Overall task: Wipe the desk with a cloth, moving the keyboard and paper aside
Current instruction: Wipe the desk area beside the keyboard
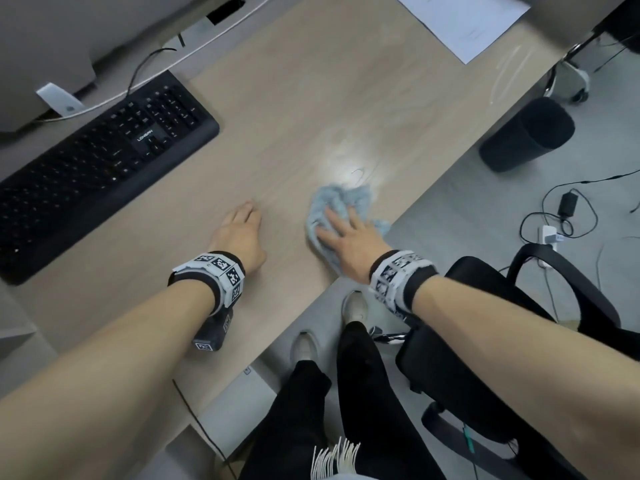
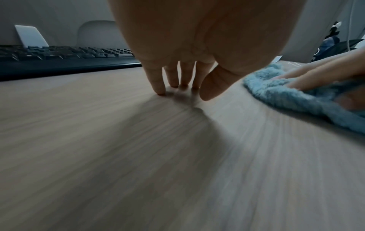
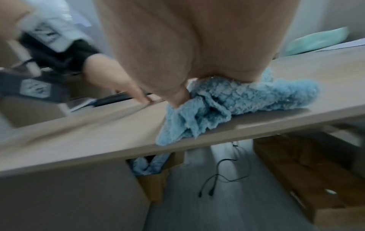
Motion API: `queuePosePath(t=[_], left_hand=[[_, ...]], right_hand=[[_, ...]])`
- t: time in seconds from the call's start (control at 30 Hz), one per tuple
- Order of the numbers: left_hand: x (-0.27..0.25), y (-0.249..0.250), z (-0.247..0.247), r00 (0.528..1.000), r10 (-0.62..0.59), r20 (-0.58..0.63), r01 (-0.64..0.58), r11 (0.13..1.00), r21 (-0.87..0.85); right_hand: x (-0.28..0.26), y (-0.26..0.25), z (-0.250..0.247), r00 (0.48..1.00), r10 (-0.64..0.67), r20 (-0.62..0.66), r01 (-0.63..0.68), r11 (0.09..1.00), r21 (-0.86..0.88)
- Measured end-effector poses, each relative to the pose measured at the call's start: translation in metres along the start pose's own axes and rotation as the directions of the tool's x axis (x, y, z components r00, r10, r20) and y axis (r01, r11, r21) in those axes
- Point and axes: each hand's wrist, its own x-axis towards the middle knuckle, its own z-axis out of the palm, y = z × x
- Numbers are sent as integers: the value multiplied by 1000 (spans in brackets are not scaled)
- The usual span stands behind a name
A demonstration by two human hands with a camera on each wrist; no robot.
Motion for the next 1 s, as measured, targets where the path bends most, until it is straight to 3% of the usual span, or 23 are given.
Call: queuePosePath(t=[0.07,0.2,0.37,0.5,0.83,1.0], left_hand=[[2,-2,-2,1000,2,16,-2,1000,11],[9,-2,-11,997,-27,70,26,1000,8],[25,14,-13,996,-88,-13,88,996,-30],[47,42,-13,999,-27,-40,26,999,-39],[149,147,-44,997,65,-43,-64,998,18],[220,206,-63,997,63,-36,-63,998,-7]], right_hand=[[2,-21,19,992,-127,16,128,989,-68],[-5,-9,22,986,-165,10,165,984,-70],[-14,45,7,1000,-1,-6,1,1000,29],[-12,95,-3,995,96,-23,-95,994,60],[27,234,-29,969,169,-179,-137,974,178],[49,339,-48,954,229,-193,-192,962,192]])
